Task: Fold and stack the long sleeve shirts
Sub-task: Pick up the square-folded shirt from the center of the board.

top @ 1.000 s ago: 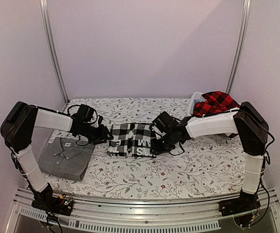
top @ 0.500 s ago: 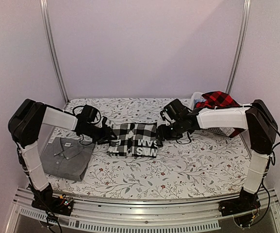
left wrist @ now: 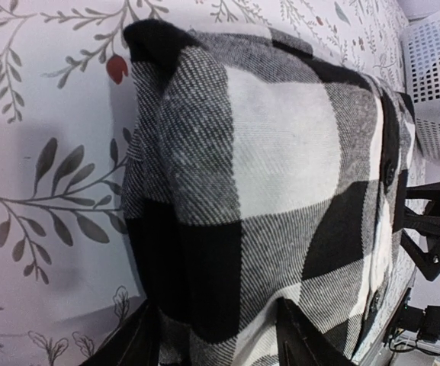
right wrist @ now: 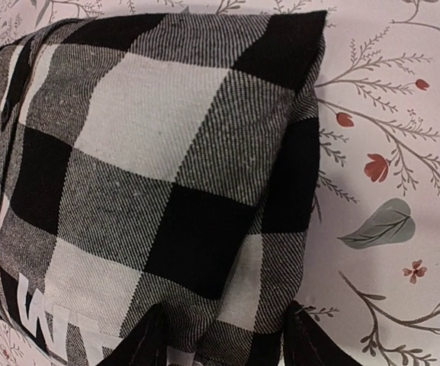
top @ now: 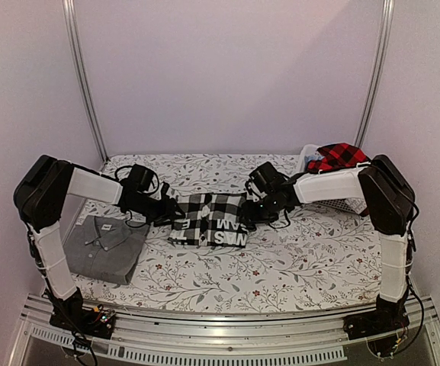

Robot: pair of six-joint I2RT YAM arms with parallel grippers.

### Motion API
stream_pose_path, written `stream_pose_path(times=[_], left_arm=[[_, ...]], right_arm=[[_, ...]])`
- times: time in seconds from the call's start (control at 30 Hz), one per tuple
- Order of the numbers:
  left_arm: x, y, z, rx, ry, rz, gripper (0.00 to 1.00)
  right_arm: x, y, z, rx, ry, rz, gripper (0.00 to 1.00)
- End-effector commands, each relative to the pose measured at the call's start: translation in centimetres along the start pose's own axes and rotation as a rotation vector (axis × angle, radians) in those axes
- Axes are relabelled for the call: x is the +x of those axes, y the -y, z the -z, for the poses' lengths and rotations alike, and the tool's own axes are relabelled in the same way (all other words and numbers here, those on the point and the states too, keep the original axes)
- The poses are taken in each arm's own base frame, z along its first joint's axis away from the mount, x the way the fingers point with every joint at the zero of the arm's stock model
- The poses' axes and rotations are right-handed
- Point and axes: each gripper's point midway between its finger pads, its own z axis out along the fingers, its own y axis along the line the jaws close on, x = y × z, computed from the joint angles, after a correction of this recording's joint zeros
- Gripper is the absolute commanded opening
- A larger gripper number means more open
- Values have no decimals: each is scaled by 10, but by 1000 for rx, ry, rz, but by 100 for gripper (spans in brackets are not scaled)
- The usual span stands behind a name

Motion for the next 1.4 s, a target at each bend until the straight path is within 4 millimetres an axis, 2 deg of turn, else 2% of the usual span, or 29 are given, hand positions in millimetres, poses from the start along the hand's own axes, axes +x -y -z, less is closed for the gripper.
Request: stream_pose_path(times=[0.0,0.23,0.4,0.53,0.63,0.9,1.03,1.17,1.27,1.37], left_arm=[[22,-18,-8,-43,-58,21,52],[28,-18,-11,-15,-65,49,51],[33,-19,-11,-11,-71,63,49],[36,-29,-1,-40,-55,67,54],[40,-34,0,-45,-64,71,55],[51,-33,-6,-49,-91,91,50],[51,-28,-15,-58,-110,103,38],[48,-20,-22,-64,-112,101,14],[41,-12,-16,-58,-97,94,2],[33,-4,-6,-56,-84,70,0]], right_arm=[[-10,-21,-3,-69,20,5,51],[-5,-32,-10,-132,-4,-19,50],[1,-25,-15,-112,-14,-38,37],[7,-17,-16,-110,-27,-63,27],[8,-19,-17,-132,-32,-69,21],[15,-13,-22,-122,-42,-82,20],[17,-13,-22,-134,-43,-81,20],[15,-17,-21,-152,-38,-73,21],[11,-20,-14,-163,-27,-66,27],[1,-21,3,-151,15,-50,39]])
